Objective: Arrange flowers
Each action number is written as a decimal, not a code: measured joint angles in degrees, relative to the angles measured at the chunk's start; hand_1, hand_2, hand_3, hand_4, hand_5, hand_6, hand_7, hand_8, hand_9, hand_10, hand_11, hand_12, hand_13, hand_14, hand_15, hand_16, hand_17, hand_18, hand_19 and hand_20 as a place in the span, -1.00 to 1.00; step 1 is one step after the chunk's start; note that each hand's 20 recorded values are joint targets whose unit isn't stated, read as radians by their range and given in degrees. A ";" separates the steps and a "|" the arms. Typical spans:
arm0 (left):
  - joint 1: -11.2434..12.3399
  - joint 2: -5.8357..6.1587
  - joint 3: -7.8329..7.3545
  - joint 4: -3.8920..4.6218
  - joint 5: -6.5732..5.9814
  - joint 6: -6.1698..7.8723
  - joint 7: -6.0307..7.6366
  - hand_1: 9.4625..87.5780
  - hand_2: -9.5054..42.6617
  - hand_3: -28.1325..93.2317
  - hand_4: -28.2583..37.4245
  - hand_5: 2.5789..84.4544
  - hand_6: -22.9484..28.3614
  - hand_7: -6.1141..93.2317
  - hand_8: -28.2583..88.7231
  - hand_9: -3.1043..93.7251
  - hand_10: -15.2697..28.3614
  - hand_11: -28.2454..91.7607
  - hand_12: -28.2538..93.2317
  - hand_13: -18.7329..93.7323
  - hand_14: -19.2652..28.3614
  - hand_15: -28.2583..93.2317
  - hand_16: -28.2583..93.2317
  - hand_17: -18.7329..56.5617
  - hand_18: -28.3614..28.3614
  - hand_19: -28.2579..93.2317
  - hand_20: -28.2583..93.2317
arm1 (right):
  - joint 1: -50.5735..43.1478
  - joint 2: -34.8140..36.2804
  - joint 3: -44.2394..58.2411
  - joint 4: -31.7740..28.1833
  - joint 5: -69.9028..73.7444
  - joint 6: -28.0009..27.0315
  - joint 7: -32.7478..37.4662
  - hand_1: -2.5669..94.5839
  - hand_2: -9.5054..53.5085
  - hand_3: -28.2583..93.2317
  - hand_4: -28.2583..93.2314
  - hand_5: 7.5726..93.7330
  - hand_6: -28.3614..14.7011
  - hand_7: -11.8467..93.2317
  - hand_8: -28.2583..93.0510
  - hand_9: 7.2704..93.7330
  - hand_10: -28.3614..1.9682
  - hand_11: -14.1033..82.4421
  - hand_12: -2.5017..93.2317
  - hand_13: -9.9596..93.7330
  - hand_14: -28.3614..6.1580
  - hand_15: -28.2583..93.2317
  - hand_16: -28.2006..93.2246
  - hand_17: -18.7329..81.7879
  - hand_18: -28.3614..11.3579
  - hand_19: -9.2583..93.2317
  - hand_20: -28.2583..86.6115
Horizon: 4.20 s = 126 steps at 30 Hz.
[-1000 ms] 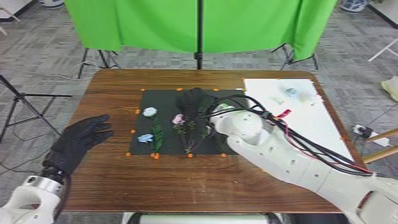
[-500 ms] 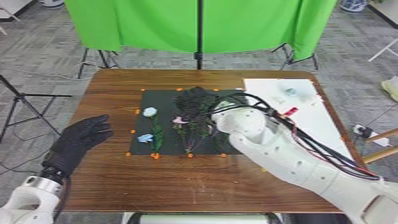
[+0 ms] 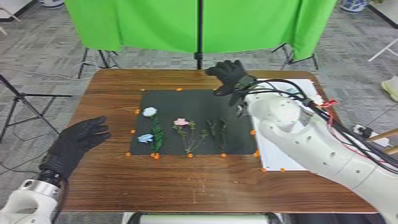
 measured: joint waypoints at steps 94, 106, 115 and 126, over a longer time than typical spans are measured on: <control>-0.31 -0.75 0.31 0.17 0.08 -0.34 -1.13 -0.55 -0.42 0.67 -1.00 -0.09 0.14 -0.38 -0.73 -0.19 0.40 -0.03 -0.30 -0.17 0.55 0.27 -0.64 -0.71 0.85 0.45 -0.58 | -5.04 1.34 -10.23 -6.31 -9.26 8.92 -7.08 -0.19 -1.00 0.80 -1.00 0.24 0.35 0.23 -0.74 0.54 0.45 0.10 -0.20 0.62 0.53 0.39 -0.13 0.01 -0.38 0.74 0.26; 0.06 -0.75 0.20 0.15 0.09 -0.41 -1.18 -0.53 -0.37 0.67 -1.00 -0.09 0.13 -0.38 -0.73 -0.19 0.40 -0.03 -0.30 -0.17 0.55 0.27 -0.65 -0.71 0.85 0.45 -0.58 | -11.26 3.34 -0.03 -12.51 -3.31 5.77 -9.83 -0.53 -0.95 0.87 -1.00 0.16 0.32 0.02 -0.93 0.31 0.30 0.28 -0.42 0.52 0.43 0.44 -0.15 -0.05 -0.45 0.73 0.29; 0.43 -0.81 0.08 0.09 0.09 -0.33 -1.00 -0.52 -0.33 0.68 -1.00 -0.09 0.13 -0.38 -0.73 -0.18 0.40 -0.03 -0.30 -0.17 0.55 0.27 -0.65 -0.71 0.85 0.45 -0.58 | -9.94 6.88 2.13 -12.54 -3.18 11.17 -4.64 -0.52 -0.85 1.00 -1.00 -0.43 0.18 -0.16 -0.85 -0.46 0.08 -0.13 -0.54 -0.29 0.07 0.06 -0.31 -0.37 -0.47 0.30 -0.01; 0.70 -1.13 -0.30 -0.01 0.12 -0.14 -0.62 -0.53 -0.34 0.68 -1.00 -0.08 0.13 -0.38 -0.73 -0.18 0.39 -0.03 -0.30 -0.17 0.55 0.27 -0.65 -0.71 0.85 0.45 -0.58 | -3.08 12.50 4.44 2.76 13.25 -7.21 11.97 -0.56 -0.96 0.92 -1.00 -0.76 -0.05 -0.52 -0.66 -0.83 -0.05 -0.63 -0.38 -0.53 -0.36 -0.52 -0.13 -0.64 -0.86 0.17 -0.35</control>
